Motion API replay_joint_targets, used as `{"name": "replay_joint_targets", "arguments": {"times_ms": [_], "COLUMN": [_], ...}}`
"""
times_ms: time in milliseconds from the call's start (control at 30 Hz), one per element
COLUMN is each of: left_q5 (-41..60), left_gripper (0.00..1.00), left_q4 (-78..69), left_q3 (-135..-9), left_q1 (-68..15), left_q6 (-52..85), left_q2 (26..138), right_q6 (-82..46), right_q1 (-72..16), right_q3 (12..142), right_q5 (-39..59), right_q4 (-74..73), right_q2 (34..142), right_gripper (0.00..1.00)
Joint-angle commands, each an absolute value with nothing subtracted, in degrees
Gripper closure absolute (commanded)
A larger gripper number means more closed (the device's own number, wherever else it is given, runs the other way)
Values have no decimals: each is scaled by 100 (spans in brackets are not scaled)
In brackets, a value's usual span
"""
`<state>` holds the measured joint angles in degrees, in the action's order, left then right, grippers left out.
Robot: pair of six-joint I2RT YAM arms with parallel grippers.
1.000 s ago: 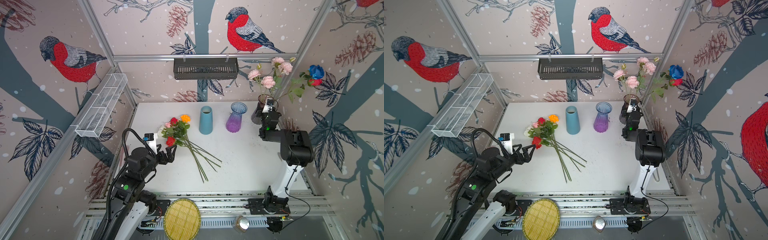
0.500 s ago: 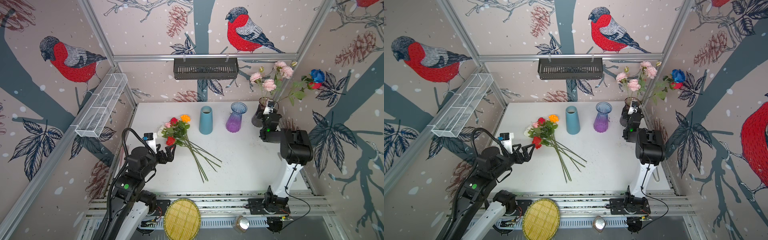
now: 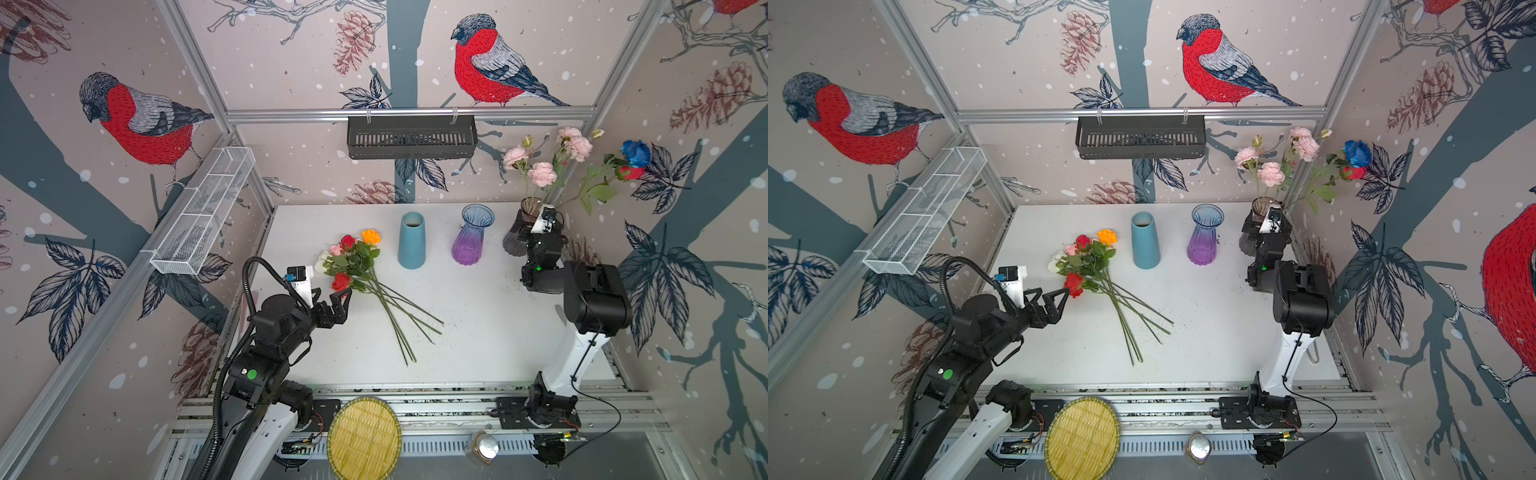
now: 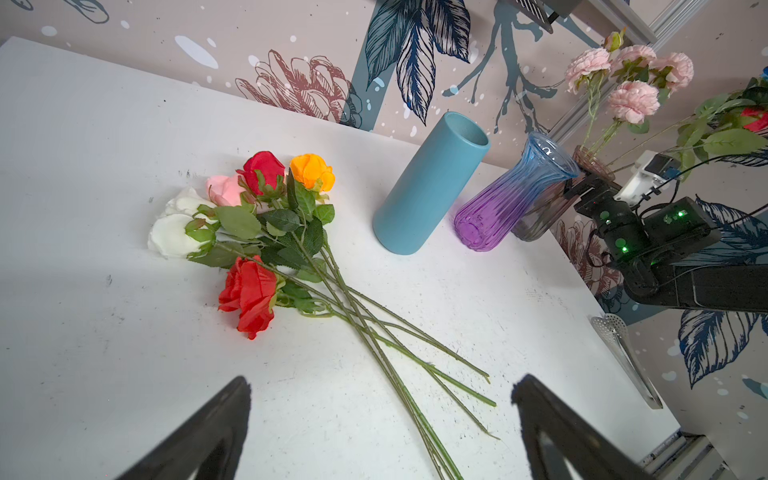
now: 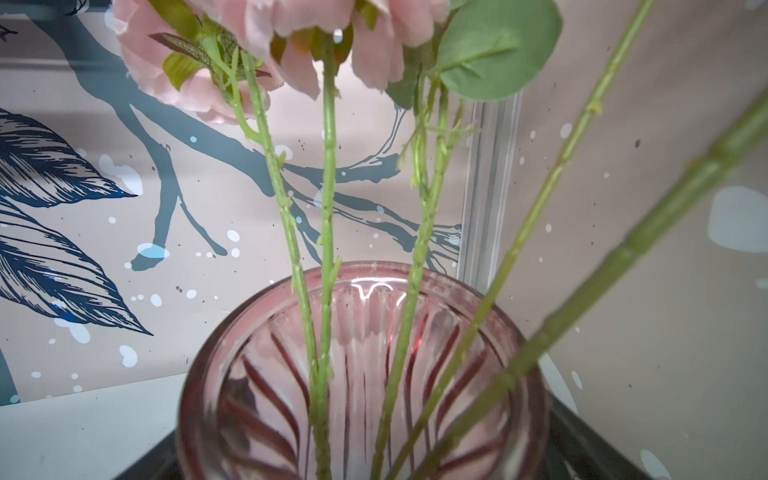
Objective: Arrange the flowers into the vase
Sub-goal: 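Grasp the pink vase of flowers with the right gripper, carry it farther away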
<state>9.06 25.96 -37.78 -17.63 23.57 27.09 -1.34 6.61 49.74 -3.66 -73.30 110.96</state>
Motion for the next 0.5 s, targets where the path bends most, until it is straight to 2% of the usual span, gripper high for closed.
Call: {"name": "replay_joint_targets", "arguments": {"times_ms": [0,467], "left_q5": [989,1063], "left_gripper": [1,1], "left_q4": [2514,2531], "left_q3": [-3771,-3769], "left_q1": [-1754,-1755], "left_q6": [2276,2300], "left_q2": [2686,2629], "right_q6": [-308,-495], "right_q1": [657,229], "right_q3": [4796,3316], "right_q5": [-615,-1169], "right_q4": [-7728,-8329], "right_q2": [10966,10039], "right_gripper": [0,0]}}
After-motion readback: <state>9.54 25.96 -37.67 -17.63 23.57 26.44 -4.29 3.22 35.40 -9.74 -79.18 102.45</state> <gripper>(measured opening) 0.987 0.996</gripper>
